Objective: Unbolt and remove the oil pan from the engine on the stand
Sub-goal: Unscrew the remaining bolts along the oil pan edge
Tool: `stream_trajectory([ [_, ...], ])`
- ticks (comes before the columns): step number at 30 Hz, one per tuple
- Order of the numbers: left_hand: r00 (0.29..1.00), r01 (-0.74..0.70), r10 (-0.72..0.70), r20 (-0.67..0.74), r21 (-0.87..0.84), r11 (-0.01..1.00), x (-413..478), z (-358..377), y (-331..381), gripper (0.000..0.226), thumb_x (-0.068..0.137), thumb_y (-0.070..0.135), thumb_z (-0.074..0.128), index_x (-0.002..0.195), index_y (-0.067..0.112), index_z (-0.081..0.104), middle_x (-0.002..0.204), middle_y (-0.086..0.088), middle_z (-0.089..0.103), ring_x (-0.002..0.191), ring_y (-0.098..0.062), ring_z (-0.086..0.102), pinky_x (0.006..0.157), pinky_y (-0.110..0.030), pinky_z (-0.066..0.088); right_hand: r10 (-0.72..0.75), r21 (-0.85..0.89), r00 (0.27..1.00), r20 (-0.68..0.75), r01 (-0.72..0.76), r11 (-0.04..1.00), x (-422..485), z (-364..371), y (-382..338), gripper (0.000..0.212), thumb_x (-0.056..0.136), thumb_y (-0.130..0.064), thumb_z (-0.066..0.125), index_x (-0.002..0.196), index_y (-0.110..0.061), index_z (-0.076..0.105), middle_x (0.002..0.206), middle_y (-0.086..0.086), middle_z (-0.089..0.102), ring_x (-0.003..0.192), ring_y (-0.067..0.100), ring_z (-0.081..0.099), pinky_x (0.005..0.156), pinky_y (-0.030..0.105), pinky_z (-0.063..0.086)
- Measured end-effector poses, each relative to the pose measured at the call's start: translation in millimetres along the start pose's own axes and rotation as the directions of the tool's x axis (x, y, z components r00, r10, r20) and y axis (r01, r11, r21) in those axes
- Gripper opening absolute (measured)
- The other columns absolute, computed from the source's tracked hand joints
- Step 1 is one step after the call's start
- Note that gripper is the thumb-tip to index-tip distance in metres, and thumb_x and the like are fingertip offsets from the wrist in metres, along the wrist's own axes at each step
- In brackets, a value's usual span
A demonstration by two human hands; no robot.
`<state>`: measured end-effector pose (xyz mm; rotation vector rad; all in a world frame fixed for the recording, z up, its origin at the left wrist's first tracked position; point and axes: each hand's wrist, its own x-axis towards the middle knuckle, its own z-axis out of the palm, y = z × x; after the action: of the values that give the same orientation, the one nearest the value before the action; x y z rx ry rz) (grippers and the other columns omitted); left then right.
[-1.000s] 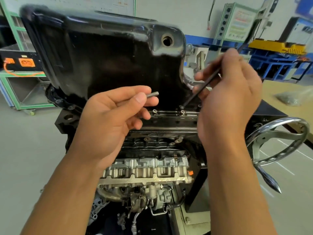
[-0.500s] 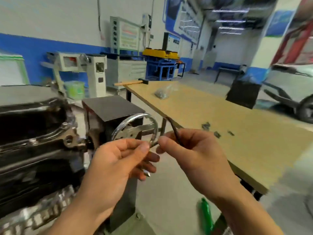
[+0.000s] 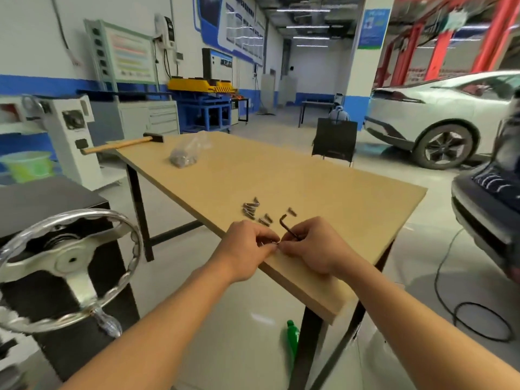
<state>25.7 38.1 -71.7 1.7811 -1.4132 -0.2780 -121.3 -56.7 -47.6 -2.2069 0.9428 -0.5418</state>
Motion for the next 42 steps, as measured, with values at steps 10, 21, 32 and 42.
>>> stream_trajectory([
  [10,0.986,0.025,-0.008,-0.169,0.094,0.995,41,12,-25,0.014,0.082,0.018,0.079,0.096,0.019,0.080,0.065,0.026,0.057,0.062,0.009,0.054,0.058,0.002,0.036,-0.081,-0.259,0.987,-0.142,0.042,0.965,59,24,21,0.028,0.084,-0.047,0.072,0.108,-0.030,0.074,0.098,-0.005,0.068,0.089,0.019,0.061,0.069,0.028,0.043],
  [21,0.962,0.209,-0.249,-0.114,-0.282,0.936,0,-12,-17,0.022,0.086,0.016,0.076,0.107,0.012,0.072,0.082,-0.003,0.069,0.070,-0.011,0.065,0.067,-0.018,0.055,-0.115,-0.092,0.946,-0.304,0.091,0.992,37,24,18,0.034,0.082,-0.040,0.078,0.110,-0.021,0.072,0.081,-0.008,0.066,0.081,0.015,0.064,0.073,0.032,0.053],
  [32,0.932,0.004,-0.109,-0.346,-0.291,0.957,-185,-167,-16,0.025,0.097,0.021,0.059,0.108,0.038,0.073,0.093,0.005,0.077,0.088,-0.015,0.073,0.069,-0.032,0.062,-0.449,0.505,0.874,-0.188,0.478,0.719,-90,148,-195,0.011,0.095,-0.016,0.064,0.090,-0.020,0.073,0.077,-0.008,0.070,0.075,0.004,0.067,0.064,0.013,0.049],
  [42,0.618,-0.034,0.180,-0.766,0.203,0.979,-347,-310,12,0.028,0.092,0.011,0.067,0.093,0.039,0.073,0.074,0.024,0.072,0.063,0.002,0.069,0.054,-0.008,0.050,-0.674,0.840,0.703,-0.226,0.492,0.231,-178,234,-358,0.008,0.084,-0.012,0.078,0.087,-0.019,0.078,0.079,0.010,0.071,0.076,0.021,0.068,0.069,0.027,0.056],
])
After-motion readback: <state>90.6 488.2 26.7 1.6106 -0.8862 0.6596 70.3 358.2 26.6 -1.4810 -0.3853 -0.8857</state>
